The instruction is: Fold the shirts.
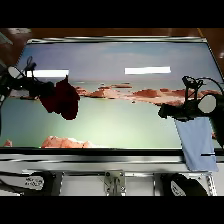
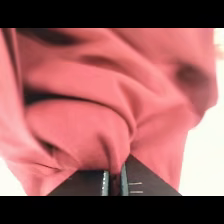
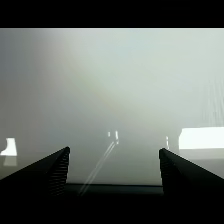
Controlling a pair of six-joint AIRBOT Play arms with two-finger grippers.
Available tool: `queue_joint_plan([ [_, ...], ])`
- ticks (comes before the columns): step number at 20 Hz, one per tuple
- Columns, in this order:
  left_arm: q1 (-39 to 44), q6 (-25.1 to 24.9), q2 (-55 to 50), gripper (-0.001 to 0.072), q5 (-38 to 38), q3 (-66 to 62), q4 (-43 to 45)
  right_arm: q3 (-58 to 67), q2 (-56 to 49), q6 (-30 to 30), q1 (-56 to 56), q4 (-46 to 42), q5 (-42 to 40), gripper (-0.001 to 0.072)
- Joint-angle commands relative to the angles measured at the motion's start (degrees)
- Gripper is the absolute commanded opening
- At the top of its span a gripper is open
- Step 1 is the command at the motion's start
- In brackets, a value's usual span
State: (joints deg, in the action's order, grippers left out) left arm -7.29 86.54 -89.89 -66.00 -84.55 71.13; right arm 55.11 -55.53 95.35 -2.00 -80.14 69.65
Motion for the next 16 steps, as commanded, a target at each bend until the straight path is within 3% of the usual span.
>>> queue_joint_plan([
  [1,4.2,-3.8,15.1,0.0036,-0.1,-1.3,-7.8,0.0,0.0,-0.1,0.0,-1.4,-2.0,0.0680],
  [3,8.9,-2.1,25.9,0.0036,0.0,-1.3,-8.2,0.0,0.0,-0.7,0.0,-1.4,-1.9,0.0680],
  [6,16.5,4.5,37.5,0.0036,-0.1,-1.1,-8.2,0.0,0.0,-1.9,0.0,-1.4,0.6,0.0680],
  [11,29.6,11.0,41.0,0.0036,0.9,5.4,-7.4,0.0,0.0,-4.2,0.0,-1.4,6.1,0.0680],
  [13,35.5,12.7,40.1,0.0036,7.3,14.5,-7.3,0.0,0.0,-4.2,0.0,-1.3,7.5,0.0680],
  [16,45.6,19.1,36.5,0.0036,25.7,33.3,-7.3,0.0,0.0,-4.1,0.0,0.4,8.4,0.0680],
])
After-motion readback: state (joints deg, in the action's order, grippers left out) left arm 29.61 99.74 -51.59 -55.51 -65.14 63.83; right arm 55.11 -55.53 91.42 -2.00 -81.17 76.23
